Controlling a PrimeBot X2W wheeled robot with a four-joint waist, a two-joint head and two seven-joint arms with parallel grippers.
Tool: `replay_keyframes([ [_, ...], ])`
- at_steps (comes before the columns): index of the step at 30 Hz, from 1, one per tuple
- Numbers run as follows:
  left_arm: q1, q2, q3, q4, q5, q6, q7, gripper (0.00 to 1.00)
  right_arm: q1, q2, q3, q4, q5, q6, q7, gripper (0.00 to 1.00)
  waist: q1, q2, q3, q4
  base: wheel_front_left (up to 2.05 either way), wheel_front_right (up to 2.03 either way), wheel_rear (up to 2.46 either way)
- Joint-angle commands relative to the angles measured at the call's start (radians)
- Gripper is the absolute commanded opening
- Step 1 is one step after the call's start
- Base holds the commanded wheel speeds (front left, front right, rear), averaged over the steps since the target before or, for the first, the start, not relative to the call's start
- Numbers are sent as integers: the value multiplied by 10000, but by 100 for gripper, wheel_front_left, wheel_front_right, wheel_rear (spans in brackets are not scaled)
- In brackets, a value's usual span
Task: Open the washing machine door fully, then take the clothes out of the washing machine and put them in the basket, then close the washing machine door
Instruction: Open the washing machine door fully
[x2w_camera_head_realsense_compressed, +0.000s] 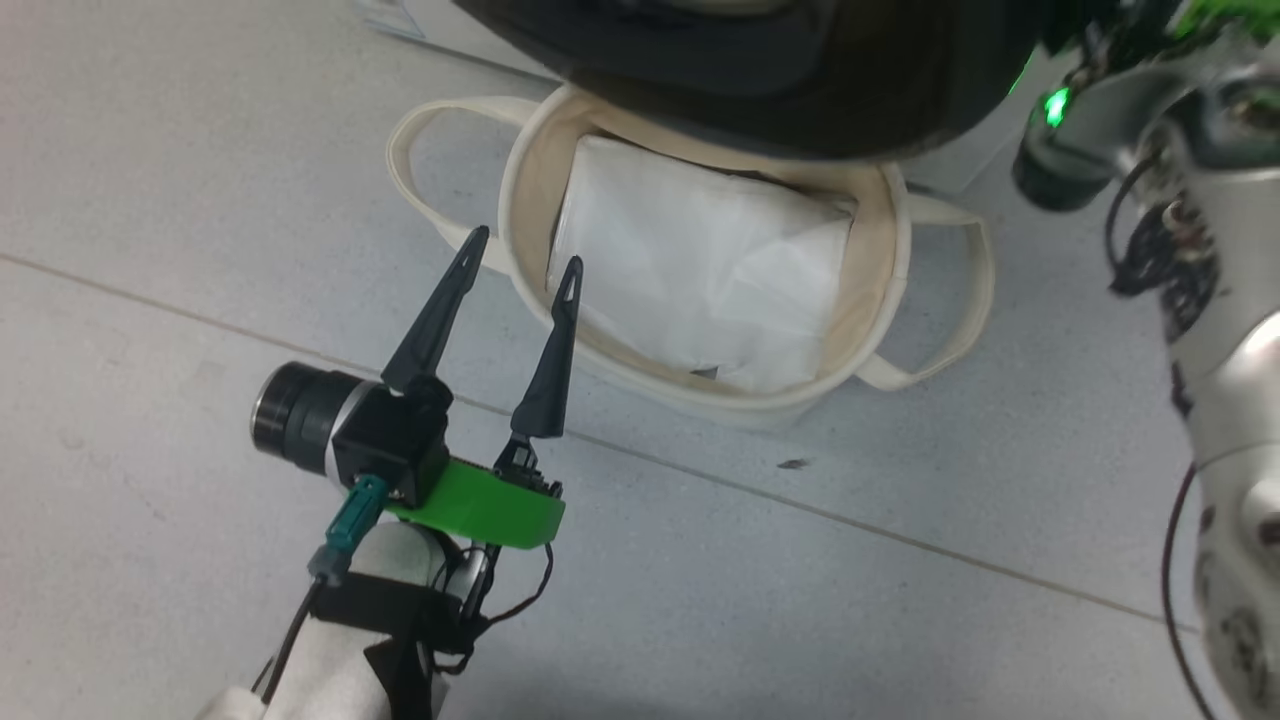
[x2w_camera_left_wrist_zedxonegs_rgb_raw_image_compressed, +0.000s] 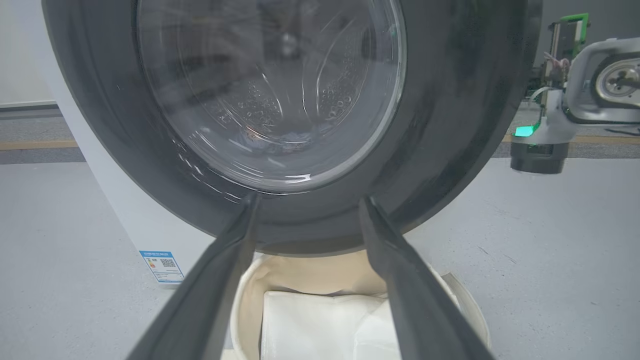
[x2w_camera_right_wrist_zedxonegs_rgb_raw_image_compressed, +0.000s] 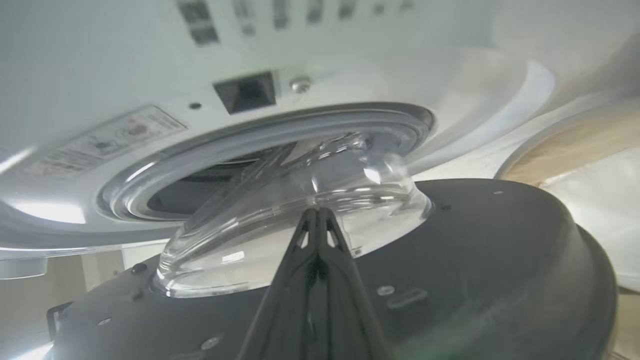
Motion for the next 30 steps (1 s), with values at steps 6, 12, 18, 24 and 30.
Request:
replay_keyframes([
  [6, 309, 93, 481, -182, 105, -83, -120, 100, 1488, 838, 467, -1172, -3, 6, 133, 0, -1, 0, -602, -4, 0, 0, 0],
  [12, 559, 98, 598, -131, 116, -140, -120, 100, 2632, 1142, 1009, -1797, 85, 6, 290, 0, -1, 0, -1034, 59, 0, 0, 0],
  [18, 749, 84, 675, -93, 117, -185, -120, 100, 3486, 1276, 1734, -2256, 461, 6, 331, 0, -1, 0, -1336, 168, 0, 0, 0],
  [24, 862, 64, 711, -73, 110, -208, -120, 100, 4074, 1294, 2699, -2732, 1135, 6, 167, 0, -1, 0, -1521, 272, 0, 0, 0],
  [30, 963, 43, 803, -104, 92, -190, -120, 100, 4357, 1297, 3966, -3021, 1731, 6, -363, 0, -1, 0, -1614, 345, 0, 0, 0],
])
